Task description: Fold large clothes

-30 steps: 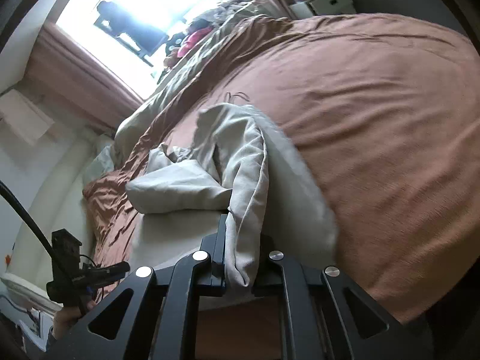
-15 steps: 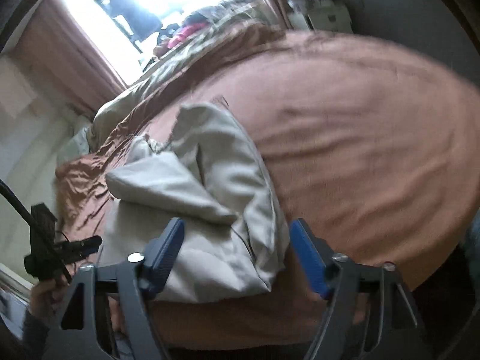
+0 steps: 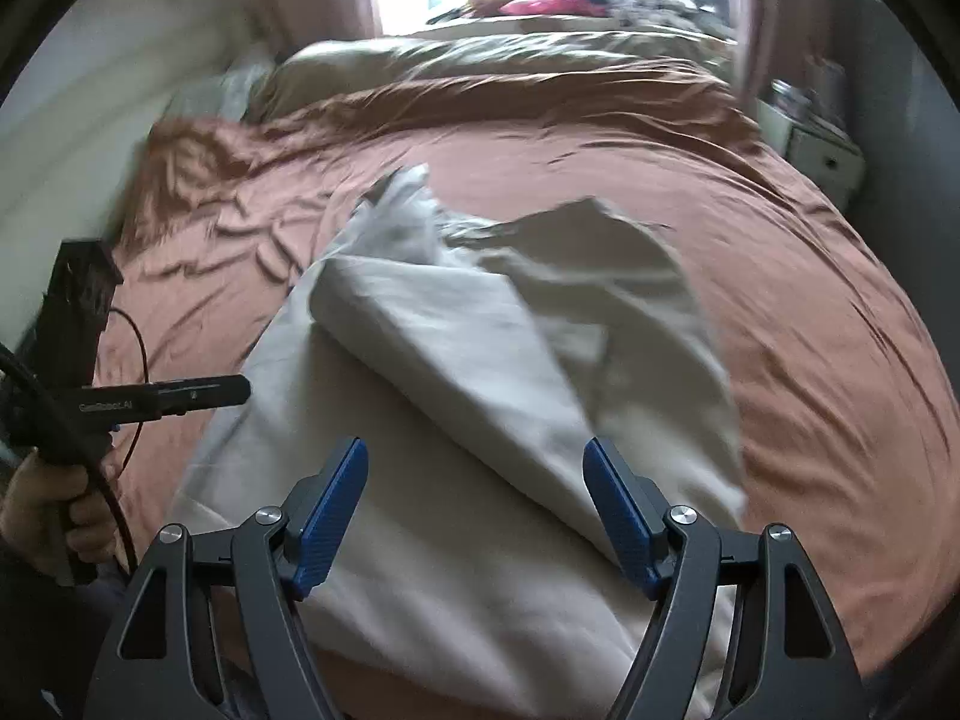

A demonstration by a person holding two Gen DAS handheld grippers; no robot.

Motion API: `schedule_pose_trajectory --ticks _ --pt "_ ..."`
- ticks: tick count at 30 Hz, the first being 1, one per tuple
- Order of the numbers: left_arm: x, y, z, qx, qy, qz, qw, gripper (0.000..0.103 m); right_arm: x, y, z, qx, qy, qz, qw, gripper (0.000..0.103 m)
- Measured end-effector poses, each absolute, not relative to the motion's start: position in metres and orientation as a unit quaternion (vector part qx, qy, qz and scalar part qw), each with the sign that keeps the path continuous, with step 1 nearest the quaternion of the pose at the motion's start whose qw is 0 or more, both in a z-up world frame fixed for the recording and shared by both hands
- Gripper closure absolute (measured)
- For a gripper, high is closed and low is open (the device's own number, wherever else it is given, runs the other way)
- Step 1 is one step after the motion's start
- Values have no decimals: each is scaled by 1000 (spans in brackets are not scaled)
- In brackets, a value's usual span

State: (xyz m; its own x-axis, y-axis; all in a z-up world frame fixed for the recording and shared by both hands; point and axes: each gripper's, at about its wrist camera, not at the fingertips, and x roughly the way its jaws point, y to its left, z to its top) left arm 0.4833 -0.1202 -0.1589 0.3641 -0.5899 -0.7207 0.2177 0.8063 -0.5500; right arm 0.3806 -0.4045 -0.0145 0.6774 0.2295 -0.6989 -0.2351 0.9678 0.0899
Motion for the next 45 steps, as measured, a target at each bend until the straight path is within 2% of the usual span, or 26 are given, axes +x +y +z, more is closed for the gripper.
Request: schedule_pose_trajectory --ticks 3,5,8,10,13,15,23,24,26,27,28,29,30,38,45 --pt "487 -112 -163 -212 508 -252 796 49 402 -386 -21 -29 391 130 911 31" --pt "489 -107 -165 -226 508 -252 792 49 413 -379 -25 -36 398 134 907 39" --pt "490 -107 -165 -224 510 -247 793 53 434 -374 -35 -55 411 129 901 55" --pt "489 -110 -165 -220 510 -247 794 53 445 -373 -36 -59 416 127 898 74" --pt "486 -110 -164 -209 509 -245 798 53 456 -382 -31 -38 411 116 904 92" --pt "486 -110 -164 -210 509 -246 798 53 462 -389 -24 -27 400 107 910 94" --pt "486 -106 -167 -204 508 -235 803 53 474 -441 -8 17 381 13 924 94" --pt "486 -106 -167 -203 508 -235 803 53 473 -447 -9 32 384 14 923 93" --pt "485 -106 -166 -200 507 -234 805 53 468 -457 -9 51 382 0 923 82" --pt "485 -107 -167 -199 507 -233 806 53 465 -461 -8 56 378 -11 924 62" --pt "485 -107 -167 -199 506 -232 807 53 462 -463 -8 61 377 -10 924 31" --pt "483 -107 -167 -199 505 -231 807 53 459 -464 -9 67 377 -4 924 19" --pt "483 -108 -168 -199 505 -229 808 53 458 -464 -11 73 380 -1 922 16" --pt "492 -116 -162 -172 512 -225 811 53 484 -479 -35 84 447 29 890 16" --pt "528 -129 -155 -122 521 -216 817 53 554 -491 -40 73 488 13 870 16"
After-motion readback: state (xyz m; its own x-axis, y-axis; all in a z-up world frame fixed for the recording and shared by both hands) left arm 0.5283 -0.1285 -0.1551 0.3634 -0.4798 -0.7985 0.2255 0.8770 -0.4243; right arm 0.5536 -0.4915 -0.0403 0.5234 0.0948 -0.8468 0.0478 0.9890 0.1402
